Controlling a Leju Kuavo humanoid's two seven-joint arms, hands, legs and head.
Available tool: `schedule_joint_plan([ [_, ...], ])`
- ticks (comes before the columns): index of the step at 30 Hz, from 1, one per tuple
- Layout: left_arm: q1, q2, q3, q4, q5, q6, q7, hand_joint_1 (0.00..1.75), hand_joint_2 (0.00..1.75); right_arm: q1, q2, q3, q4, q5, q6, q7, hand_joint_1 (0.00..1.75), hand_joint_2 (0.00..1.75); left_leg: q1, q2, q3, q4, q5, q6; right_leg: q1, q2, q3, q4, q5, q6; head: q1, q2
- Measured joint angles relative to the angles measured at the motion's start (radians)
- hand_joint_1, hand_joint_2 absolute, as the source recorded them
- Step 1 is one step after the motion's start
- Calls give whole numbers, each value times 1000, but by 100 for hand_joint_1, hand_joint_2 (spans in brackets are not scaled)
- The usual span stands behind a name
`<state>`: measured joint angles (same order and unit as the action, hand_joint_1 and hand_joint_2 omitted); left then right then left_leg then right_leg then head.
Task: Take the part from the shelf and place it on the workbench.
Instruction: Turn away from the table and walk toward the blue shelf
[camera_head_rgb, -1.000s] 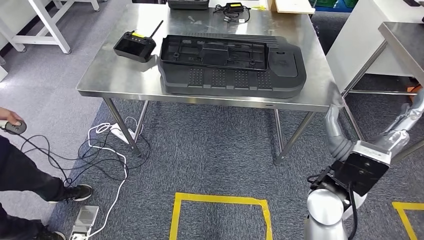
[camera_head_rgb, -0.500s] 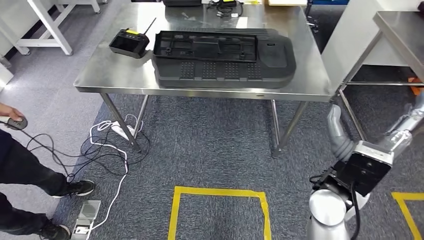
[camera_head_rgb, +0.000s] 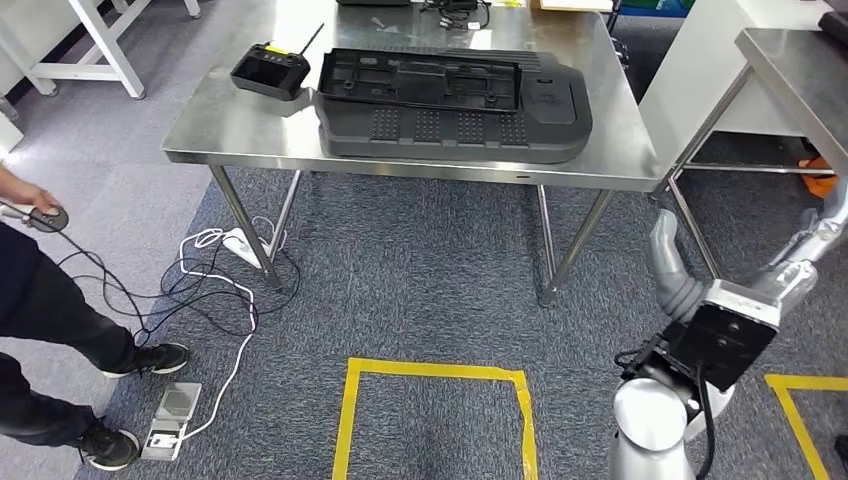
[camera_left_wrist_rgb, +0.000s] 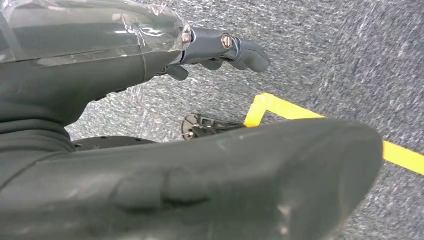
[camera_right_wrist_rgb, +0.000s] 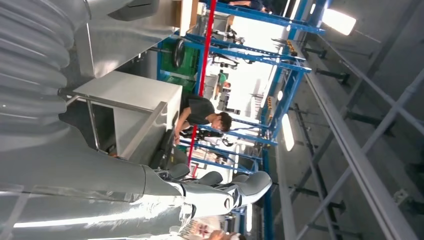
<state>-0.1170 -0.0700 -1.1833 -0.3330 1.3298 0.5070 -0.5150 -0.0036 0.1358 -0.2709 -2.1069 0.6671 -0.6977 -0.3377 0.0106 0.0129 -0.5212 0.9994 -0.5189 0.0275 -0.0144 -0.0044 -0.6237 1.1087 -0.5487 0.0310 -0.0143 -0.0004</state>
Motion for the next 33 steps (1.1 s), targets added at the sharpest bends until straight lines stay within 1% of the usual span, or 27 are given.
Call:
schedule_joint_plan([
  [2,1,0,0,0,0,0,0,0,0,2,0,-1,0,-2,0,1,0,175,-2,1,-21,3,14,6,0,0,-41,125,-80,6,3,0],
  [3,1,0,0,0,0,0,0,0,0,4,0,-1,0,-4,0,2,0,175,-3,1,-32,5,20,6,-1,0,-49,170,-101,8,4,0],
  [4,2,0,0,0,0,0,0,0,0,5,0,-2,0,-4,0,2,0,175,-4,1,-43,8,26,5,-1,0,-41,183,-104,8,4,0],
  [5,2,0,0,0,0,0,0,0,0,6,0,-2,0,-4,0,2,0,175,-4,1,-51,10,31,4,-1,0,-13,155,-88,8,5,0],
  [7,2,0,0,0,0,0,0,0,0,5,0,-2,0,-4,0,2,0,87,-4,1,-63,16,38,-1,-1,0,80,14,-37,2,6,0],
  [8,2,0,0,0,0,0,0,0,0,5,0,-2,0,-4,0,2,0,44,-5,1,-67,19,42,-5,1,1,118,-52,-18,-2,8,0],
  [9,1,-1,0,0,0,0,0,0,0,4,0,-2,0,-5,0,3,0,0,-7,1,-71,22,46,-11,4,2,140,-95,-8,-7,8,0],
  [10,1,-1,0,0,0,0,0,0,0,5,0,-2,0,-6,0,5,0,0,-7,1,-74,24,50,-17,7,3,145,-112,-5,-11,9,0],
  [12,1,-1,0,0,0,0,0,0,0,7,0,-3,0,-5,0,11,0,0,-8,1,-78,24,60,-29,10,4,137,-111,4,-22,8,0],
  [13,1,0,0,0,0,0,0,0,0,7,0,-3,0,-4,0,14,0,0,-8,0,-82,33,59,-34,7,3,134,-112,10,-27,9,0],
  [14,1,0,0,1,0,0,0,0,0,7,0,-3,0,-3,0,17,0,0,-9,-1,-90,59,45,-40,5,1,130,-114,17,-33,8,0],
  [15,1,0,0,1,1,0,0,0,0,7,0,-4,0,-1,0,20,0,0,-9,-2,-106,104,15,-45,2,-1,124,-116,26,-38,5,0],
  [16,2,1,-1,1,1,0,0,0,0,8,0,-4,0,1,0,22,0,0,-8,-4,-128,166,-28,-49,1,-3,115,-116,33,-41,2,0],
  [18,2,1,-2,1,2,-1,0,0,0,9,0,-5,0,5,0,31,0,0,-7,-5,-162,278,-106,-53,3,-4,92,-110,45,-45,-3,0],
  [19,2,1,-3,1,2,-2,0,0,0,10,0,-5,0,7,0,36,0,0,-7,-5,-159,298,-120,-51,3,-4,80,-106,50,-45,-3,0],
  [20,2,1,-4,1,2,-2,0,0,0,12,0,-5,0,9,0,42,0,0,-8,-5,-137,281,-116,-48,4,-4,69,-102,55,-44,-3,0],
  [21,2,1,-5,1,3,-3,0,0,0,13,0,-5,0,11,0,47,0,0,-8,-6,-97,228,-96,-44,4,-4,59,-98,60,-42,-3,0],
  [23,0,1,-7,1,4,-3,0,0,0,15,0,-5,0,13,0,56,0,0,-11,-6,-6,85,-52,-34,6,-3,46,-91,68,-36,-4,0],
  [24,-1,1,-7,1,4,-3,0,0,0,15,0,-5,0,14,0,62,0,0,-12,-6,20,35,-38,-29,8,-3,42,-89,71,-33,-3,0],
  [25,-1,1,-8,1,5,-3,0,0,0,15,-1,-5,0,15,0,70,0,0,-13,-6,30,11,-32,-25,9,-4,39,-87,75,-28,-2,0],
  [27,1,0,-11,1,7,-3,0,0,0,15,-2,-5,0,17,0,92,0,0,-14,-5,22,6,-23,-15,10,-4,35,-85,82,-18,0,0],
  [28,1,0,-12,1,8,-2,0,0,0,16,-3,-5,1,17,0,103,0,0,-13,-3,18,5,-17,-8,8,-4,32,-81,78,-13,-1,0],
  [29,1,-1,-14,1,9,-2,0,0,0,17,-5,-5,2,17,0,114,0,0,-12,-2,12,2,-9,-1,8,-3,25,-67,63,-8,1,0],
  [30,0,-1,-15,1,9,-2,0,0,0,18,-7,-5,3,17,0,125,0,0,-10,0,5,0,-1,6,7,-2,11,-34,34,-3,3,0],
  [31,0,-1,-16,1,9,-3,0,0,0,20,-10,-6,6,15,0,137,0,0,-10,1,-3,1,5,10,6,-1,-9,19,-7,2,6,0],
  [32,0,-1,-17,1,9,-3,0,0,0,23,-12,-7,10,9,0,148,0,0,-11,1,-12,2,10,13,6,-1,-31,85,-48,6,10,0],
  [33,0,-1,-18,1,8,-3,1,0,0,28,-16,-10,18,2,0,158,0,0,-12,1,-21,6,14,14,5,-1,-49,146,-78,8,11,0],
])
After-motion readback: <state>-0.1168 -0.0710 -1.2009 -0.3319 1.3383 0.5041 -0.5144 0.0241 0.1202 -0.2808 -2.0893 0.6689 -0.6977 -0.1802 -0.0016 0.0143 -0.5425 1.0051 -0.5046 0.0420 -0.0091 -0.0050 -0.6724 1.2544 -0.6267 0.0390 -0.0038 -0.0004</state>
